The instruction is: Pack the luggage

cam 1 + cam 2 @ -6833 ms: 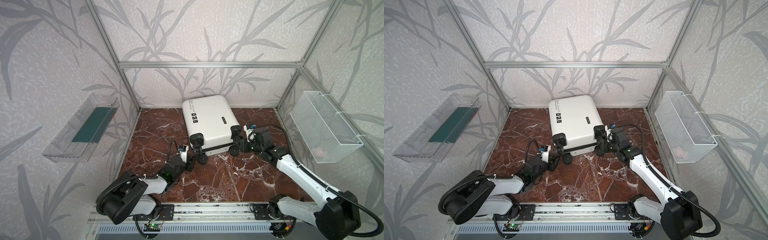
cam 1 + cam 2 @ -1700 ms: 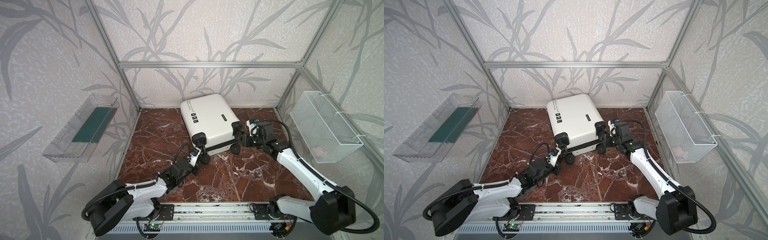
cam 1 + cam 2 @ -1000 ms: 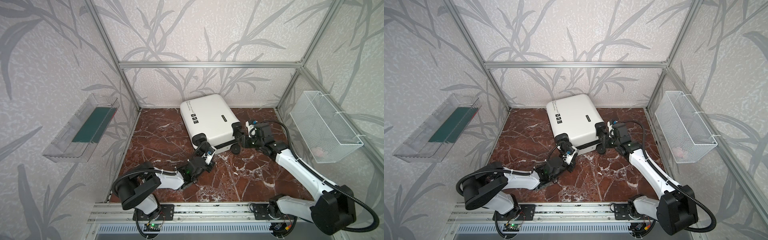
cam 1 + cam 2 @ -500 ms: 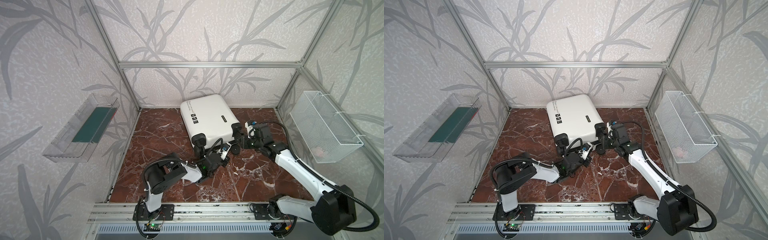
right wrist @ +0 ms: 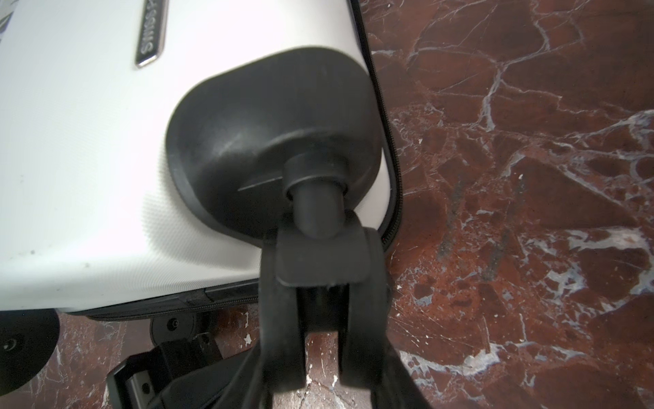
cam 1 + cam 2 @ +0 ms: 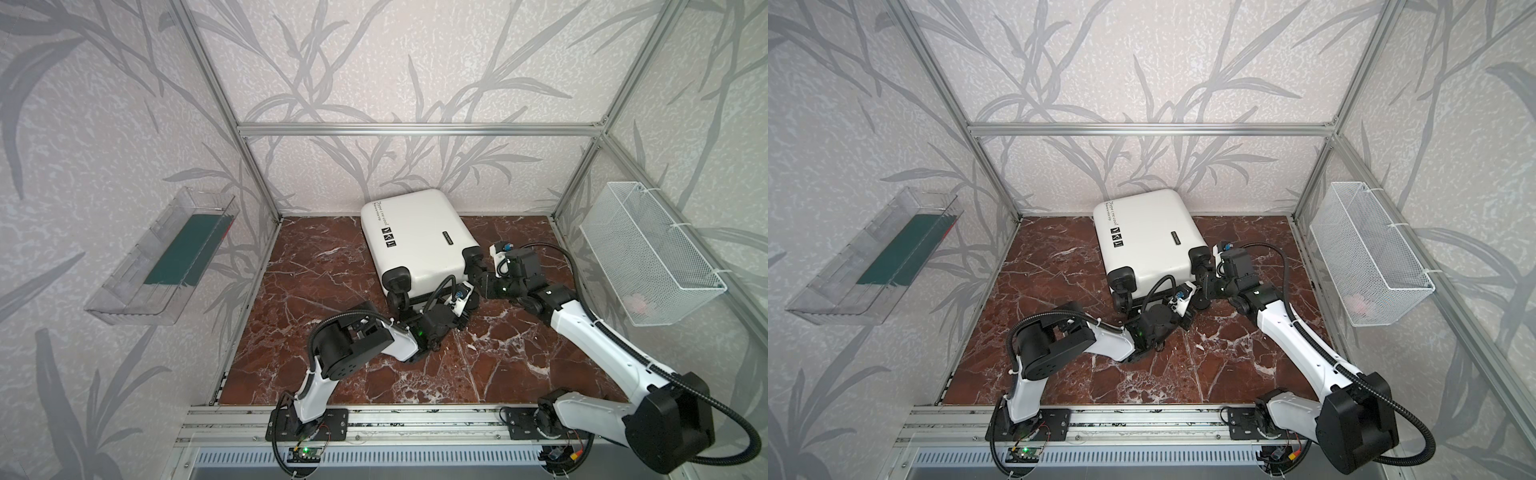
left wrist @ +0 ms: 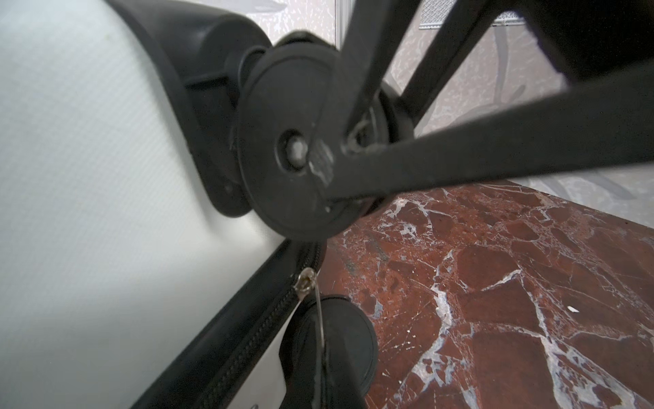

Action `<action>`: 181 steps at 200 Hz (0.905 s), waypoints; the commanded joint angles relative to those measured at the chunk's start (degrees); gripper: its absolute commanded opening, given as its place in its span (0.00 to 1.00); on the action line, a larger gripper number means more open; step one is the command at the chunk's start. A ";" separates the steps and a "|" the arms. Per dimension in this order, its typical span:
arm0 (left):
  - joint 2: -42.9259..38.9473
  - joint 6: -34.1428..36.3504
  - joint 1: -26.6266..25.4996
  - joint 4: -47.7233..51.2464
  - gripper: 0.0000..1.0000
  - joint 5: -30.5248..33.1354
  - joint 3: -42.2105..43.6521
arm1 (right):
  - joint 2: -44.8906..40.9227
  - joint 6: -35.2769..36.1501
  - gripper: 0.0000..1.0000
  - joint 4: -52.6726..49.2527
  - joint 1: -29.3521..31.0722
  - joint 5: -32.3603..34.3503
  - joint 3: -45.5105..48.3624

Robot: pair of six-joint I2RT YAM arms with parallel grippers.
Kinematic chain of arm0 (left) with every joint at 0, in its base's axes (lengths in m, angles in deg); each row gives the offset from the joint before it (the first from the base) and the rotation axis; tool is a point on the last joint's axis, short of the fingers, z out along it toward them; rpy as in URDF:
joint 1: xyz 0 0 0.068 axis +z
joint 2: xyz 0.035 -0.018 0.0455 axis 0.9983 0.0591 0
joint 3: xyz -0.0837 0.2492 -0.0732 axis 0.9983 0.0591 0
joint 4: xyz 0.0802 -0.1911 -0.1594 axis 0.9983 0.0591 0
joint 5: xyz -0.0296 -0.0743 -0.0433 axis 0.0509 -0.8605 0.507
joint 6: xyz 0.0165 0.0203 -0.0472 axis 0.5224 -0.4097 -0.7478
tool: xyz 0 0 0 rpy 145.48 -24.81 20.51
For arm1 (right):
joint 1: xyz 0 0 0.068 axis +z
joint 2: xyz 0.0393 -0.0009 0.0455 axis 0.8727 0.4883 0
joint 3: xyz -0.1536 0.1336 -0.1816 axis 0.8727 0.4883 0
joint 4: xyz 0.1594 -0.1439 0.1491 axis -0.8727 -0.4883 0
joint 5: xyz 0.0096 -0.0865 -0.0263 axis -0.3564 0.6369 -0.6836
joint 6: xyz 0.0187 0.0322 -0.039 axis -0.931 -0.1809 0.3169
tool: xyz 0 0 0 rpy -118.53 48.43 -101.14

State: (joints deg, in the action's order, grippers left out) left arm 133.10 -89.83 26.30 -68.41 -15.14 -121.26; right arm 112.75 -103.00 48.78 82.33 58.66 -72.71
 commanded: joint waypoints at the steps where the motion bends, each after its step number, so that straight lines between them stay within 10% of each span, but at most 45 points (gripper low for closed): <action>1: -1.25 0.15 -4.38 -8.16 0.00 -8.37 0.61 | -0.28 -0.81 0.23 2.73 1.68 -3.54 -0.60; 60: -3.64 0.75 -4.38 -10.12 0.00 -6.59 4.44 | -1.87 -0.17 0.68 -0.11 -3.96 -5.74 -4.72; 181: -8.76 2.80 -4.29 -10.62 0.00 -5.30 11.21 | 0.86 -6.26 0.56 7.39 -21.71 -15.40 5.97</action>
State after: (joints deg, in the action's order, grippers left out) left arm 127.61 -88.61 23.20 -74.38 -17.85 -111.06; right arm 111.46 -107.44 52.63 61.74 46.38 -69.63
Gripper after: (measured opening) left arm 0.047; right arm 0.584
